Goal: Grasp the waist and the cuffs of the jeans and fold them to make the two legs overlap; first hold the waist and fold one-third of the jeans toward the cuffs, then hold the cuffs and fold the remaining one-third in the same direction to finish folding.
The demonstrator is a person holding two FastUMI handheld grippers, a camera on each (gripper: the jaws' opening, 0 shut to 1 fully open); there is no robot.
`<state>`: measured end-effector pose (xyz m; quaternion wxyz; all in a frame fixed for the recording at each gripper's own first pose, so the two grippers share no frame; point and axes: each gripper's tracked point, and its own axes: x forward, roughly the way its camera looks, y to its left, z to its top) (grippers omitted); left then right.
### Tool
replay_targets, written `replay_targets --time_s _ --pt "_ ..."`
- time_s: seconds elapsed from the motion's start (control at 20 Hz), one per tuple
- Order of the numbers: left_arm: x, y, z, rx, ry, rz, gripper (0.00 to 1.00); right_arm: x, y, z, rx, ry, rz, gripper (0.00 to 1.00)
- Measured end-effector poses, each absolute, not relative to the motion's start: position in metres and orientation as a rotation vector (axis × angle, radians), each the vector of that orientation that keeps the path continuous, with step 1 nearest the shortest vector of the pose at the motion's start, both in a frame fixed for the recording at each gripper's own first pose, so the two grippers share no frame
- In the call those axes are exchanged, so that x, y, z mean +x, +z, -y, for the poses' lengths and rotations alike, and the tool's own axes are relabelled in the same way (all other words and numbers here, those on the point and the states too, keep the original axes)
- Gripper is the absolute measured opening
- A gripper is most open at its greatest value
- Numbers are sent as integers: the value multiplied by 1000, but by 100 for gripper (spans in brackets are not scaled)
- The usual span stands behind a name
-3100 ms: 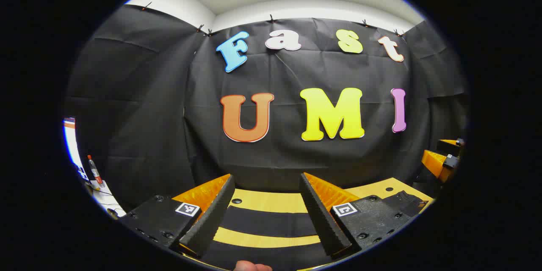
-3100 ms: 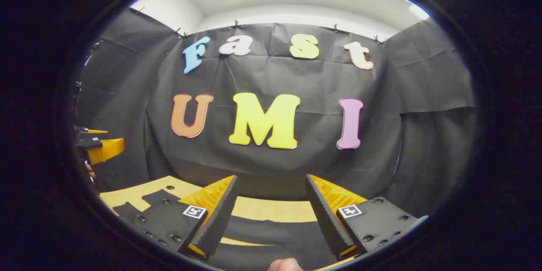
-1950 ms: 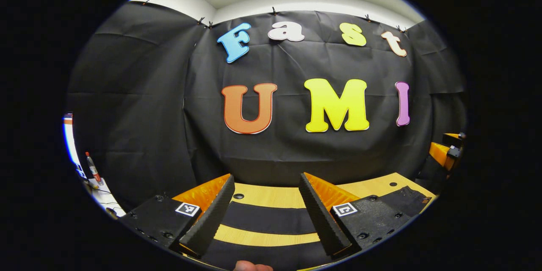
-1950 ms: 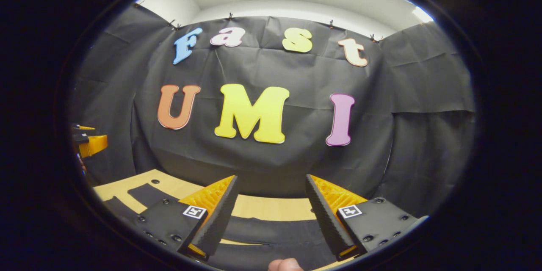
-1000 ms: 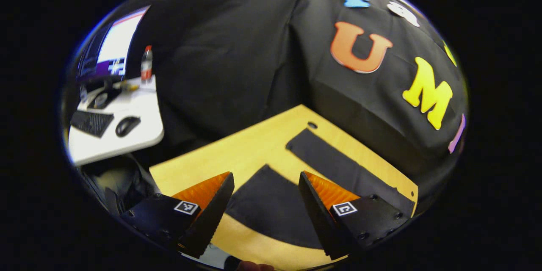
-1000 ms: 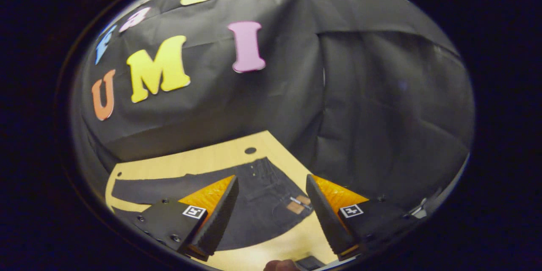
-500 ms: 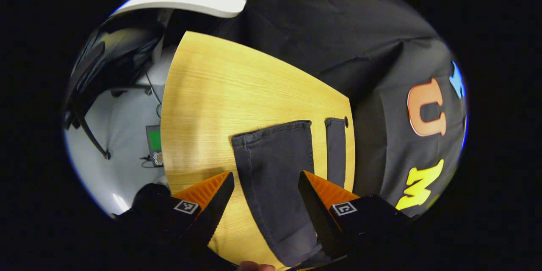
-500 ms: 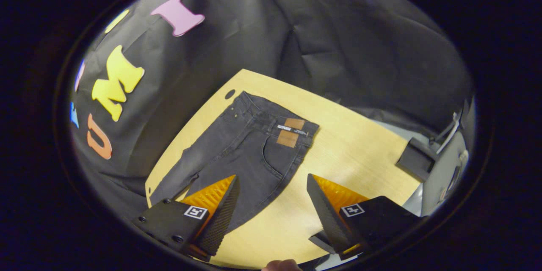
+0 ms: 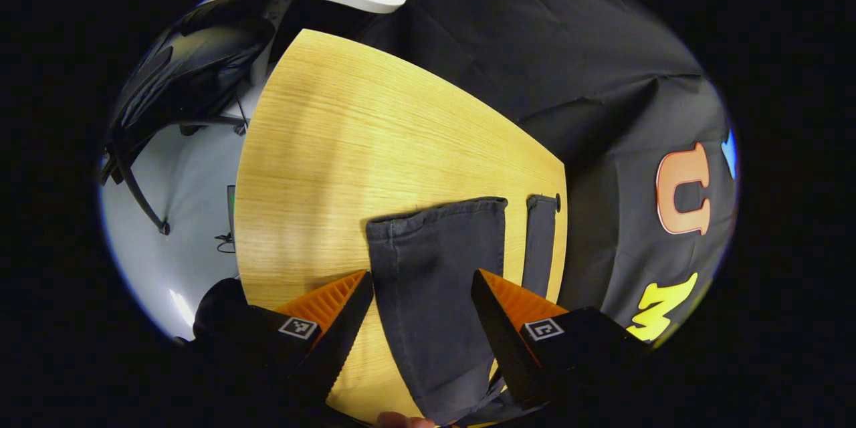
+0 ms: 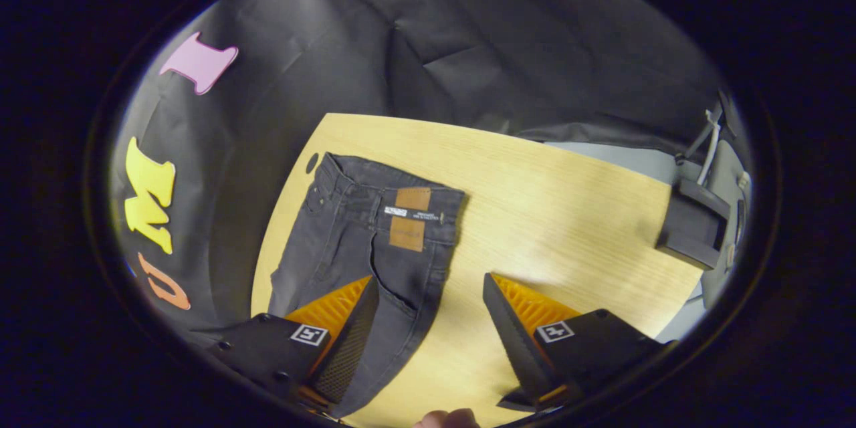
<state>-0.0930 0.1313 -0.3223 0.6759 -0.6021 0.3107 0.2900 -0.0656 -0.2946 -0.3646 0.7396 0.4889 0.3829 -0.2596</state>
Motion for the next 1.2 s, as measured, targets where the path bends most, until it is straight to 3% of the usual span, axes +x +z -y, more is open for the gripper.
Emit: replay_targets --time_s 0.05,0.15,0.3,0.35,0.45,0.5,0.55,0.6,0.65,0.7,0.75,0.8,0.85,0.9,0.95,1.05,1.2 --pt "-90 -323 -131 -1352 642 -695 96 -59 -365 297 1065 -556 -840 96" --pt "-82 -324 -131 -1356 622 -691 96 -47 -367 298 1051 -527 -846 92" --pt "-67 -325 -127 -1349 598 -700 96 -33 -371 296 1016 -500 -867 96" --pt "-63 -324 -126 -1345 589 -702 96 -28 -372 296 1009 -496 -883 92" --pt "-54 -324 -125 -1335 576 -711 96 -27 -374 294 981 -522 -908 100" --pt "-53 -325 -125 -1328 579 -723 96 -29 -375 298 953 -557 -934 97" --pt "-50 -329 -125 -1324 587 -739 100 -31 -378 299 935 -579 -955 87" --pt "-51 -334 -124 -1328 598 -758 87 -32 -383 302 923 -612 -980 88" --pt "-51 -333 -124 -1334 602 -763 65 -37 -385 306 904 -655 -1005 65" --pt "-51 -333 -123 -1335 600 -778 67 -42 -389 311 891 -709 -1026 51" --pt "-49 -337 -122 -1338 594 -789 56 -43 -388 310 914 -729 -1025 37" --pt "-48 -337 -122 -1344 583 -807 52 -42 -387 311 933 -734 -1025 23" --pt "-48 -340 -118 -1356 578 -830 46 -45 -386 309 949 -737 -1029 24" --pt "-50 -343 -119 -1366 583 -849 40 -42 -385 312 979 -748 -1019 19" --pt "-48 -344 -118 -1380 581 -854 25 -41 -387 310 1003 -741 -1029 8" --pt "-46 -339 -114 -1394 573 -856 11 -41 -386 309 1039 -729 -1028 4" --pt "-47 -331 -113 -1381 561 -871 5 -40 -377 311 1082 -703 -1008 8"
